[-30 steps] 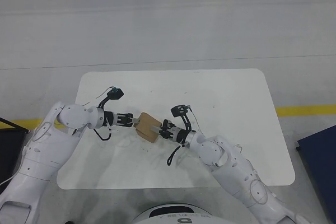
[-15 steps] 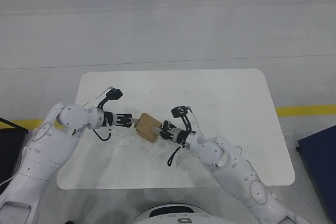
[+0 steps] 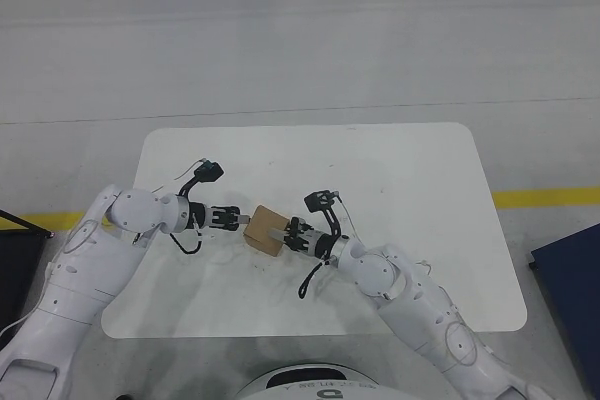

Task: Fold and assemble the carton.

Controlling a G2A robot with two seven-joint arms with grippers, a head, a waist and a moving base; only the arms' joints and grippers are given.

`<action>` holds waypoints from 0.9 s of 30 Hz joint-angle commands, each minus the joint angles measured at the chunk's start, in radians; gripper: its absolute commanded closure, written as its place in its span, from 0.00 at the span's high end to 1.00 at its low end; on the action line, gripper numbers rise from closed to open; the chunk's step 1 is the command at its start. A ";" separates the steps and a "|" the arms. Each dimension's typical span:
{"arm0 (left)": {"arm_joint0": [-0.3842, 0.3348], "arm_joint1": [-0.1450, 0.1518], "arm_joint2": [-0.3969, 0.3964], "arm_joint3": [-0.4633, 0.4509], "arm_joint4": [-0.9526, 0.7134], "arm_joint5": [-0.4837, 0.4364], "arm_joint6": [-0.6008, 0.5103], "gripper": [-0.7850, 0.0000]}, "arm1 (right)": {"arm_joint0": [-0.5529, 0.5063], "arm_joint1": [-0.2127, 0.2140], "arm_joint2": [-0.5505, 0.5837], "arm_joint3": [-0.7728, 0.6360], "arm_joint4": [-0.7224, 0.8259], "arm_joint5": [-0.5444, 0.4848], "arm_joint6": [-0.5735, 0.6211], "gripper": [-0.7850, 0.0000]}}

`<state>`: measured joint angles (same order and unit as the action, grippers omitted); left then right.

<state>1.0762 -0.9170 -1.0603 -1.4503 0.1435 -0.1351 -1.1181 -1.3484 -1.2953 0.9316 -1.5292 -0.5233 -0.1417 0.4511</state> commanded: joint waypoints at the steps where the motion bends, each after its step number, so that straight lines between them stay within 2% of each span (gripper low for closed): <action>1: 0.003 -0.001 -0.002 0.004 -0.019 -0.008 0.004 0.37 | 0.001 -0.001 -0.002 0.005 0.006 -0.003 0.002 0.68; 7: 0.008 -0.002 -0.007 0.022 -0.055 -0.040 0.008 0.38 | 0.012 -0.004 -0.010 0.027 0.019 -0.011 -0.002 0.67; 17: 0.022 0.001 -0.023 0.002 -0.078 -0.059 0.011 0.40 | 0.007 -0.002 -0.007 0.011 0.008 -0.005 0.000 0.67; 27: 0.036 0.007 -0.045 -0.033 -0.082 -0.056 0.005 0.46 | 0.002 0.000 -0.001 -0.001 0.003 -0.003 0.001 0.68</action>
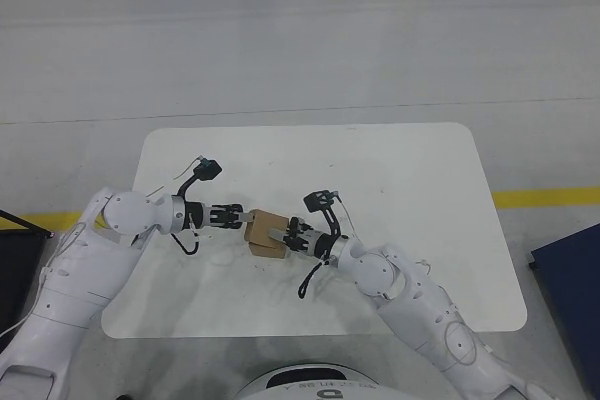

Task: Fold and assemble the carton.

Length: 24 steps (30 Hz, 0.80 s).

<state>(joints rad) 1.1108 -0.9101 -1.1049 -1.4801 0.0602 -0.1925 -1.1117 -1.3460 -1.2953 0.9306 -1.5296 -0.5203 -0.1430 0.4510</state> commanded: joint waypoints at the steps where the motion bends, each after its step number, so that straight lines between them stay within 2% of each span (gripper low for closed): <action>1: 0.001 0.000 0.001 -0.006 0.004 0.002 -0.003 0.47 | 0.000 0.000 0.000 0.000 0.000 -0.002 0.001 0.68; 10: -0.004 -0.005 0.022 0.004 0.005 0.003 0.004 0.47 | 0.003 0.000 0.001 0.000 0.002 -0.001 0.003 0.67; 13: -0.002 -0.002 0.007 0.018 -0.001 0.000 0.007 0.46 | 0.003 0.001 0.003 -0.001 0.001 0.001 0.003 0.67; 18: 0.026 0.011 -0.039 0.020 -0.002 -0.012 -0.006 0.36 | 0.003 0.001 0.004 -0.003 0.001 0.002 0.004 0.67; 24: 0.040 0.015 -0.042 -0.016 0.013 -0.003 -0.018 0.36 | 0.013 0.000 0.001 0.004 0.003 0.001 0.010 0.66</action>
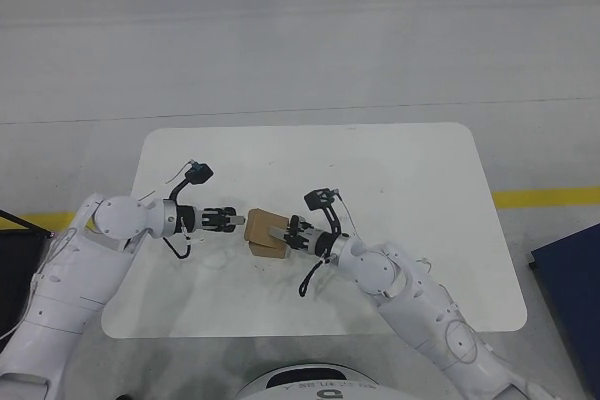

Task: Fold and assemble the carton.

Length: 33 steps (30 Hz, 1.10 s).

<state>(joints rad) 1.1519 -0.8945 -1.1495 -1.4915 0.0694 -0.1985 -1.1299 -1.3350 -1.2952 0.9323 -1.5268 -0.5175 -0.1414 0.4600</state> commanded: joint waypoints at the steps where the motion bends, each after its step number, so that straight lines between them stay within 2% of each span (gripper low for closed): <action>1: -0.005 -0.001 0.007 -0.008 0.012 0.008 -0.003 0.35 | 0.005 -0.001 -0.002 0.003 0.001 -0.001 0.003 0.67; 16: -0.079 -0.019 0.092 -0.002 0.071 0.052 -0.027 0.37 | 0.016 -0.002 -0.008 0.010 -0.005 0.004 0.006 0.68; 33: -0.125 -0.033 0.148 0.028 0.128 0.094 -0.041 0.38 | 0.023 -0.003 -0.012 0.011 -0.019 0.021 0.029 0.63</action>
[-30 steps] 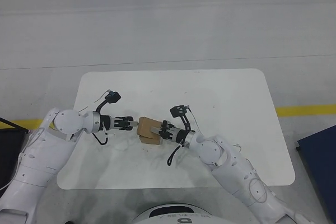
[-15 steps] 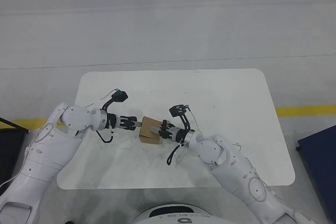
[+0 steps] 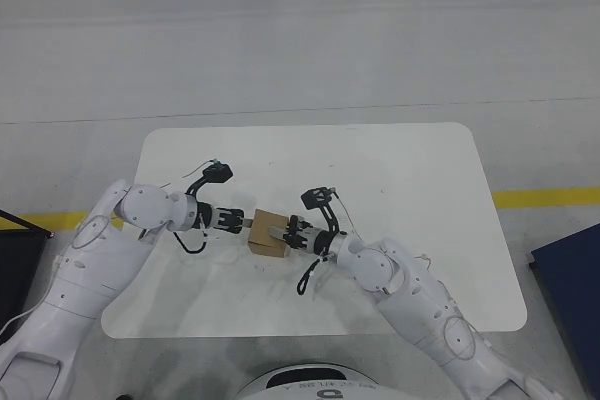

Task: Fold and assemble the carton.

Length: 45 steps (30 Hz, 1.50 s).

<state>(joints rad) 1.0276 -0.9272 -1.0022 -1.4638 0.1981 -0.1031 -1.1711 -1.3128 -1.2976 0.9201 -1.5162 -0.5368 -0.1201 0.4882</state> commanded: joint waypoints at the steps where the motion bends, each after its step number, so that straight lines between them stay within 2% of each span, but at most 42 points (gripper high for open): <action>1: -0.002 -0.001 0.001 0.002 -0.002 -0.003 0.001 0.38 | 0.002 0.000 0.000 0.000 0.001 0.000 0.000 0.64; 16: -0.029 -0.009 0.019 0.024 -0.015 -0.018 -0.011 0.40 | 0.014 -0.004 -0.006 0.008 0.008 0.003 0.001 0.64; 27: -0.048 -0.014 0.035 0.044 0.000 -0.012 -0.024 0.39 | 0.017 -0.005 -0.007 0.016 0.016 0.010 0.004 0.58; 36: -0.047 -0.009 0.015 0.039 -0.007 -0.020 -0.027 0.39 | 0.014 -0.004 -0.001 0.012 0.012 0.017 0.001 0.61; 45: -0.032 -0.003 -0.003 0.026 -0.001 -0.015 -0.022 0.38 | 0.017 -0.004 0.000 0.010 0.010 0.017 0.010 0.58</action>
<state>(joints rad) 0.9937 -0.9305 -1.0038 -1.4355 0.1994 -0.1158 -1.1975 -1.2959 -1.3016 0.9198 -1.5060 -0.5262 -0.1032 0.4985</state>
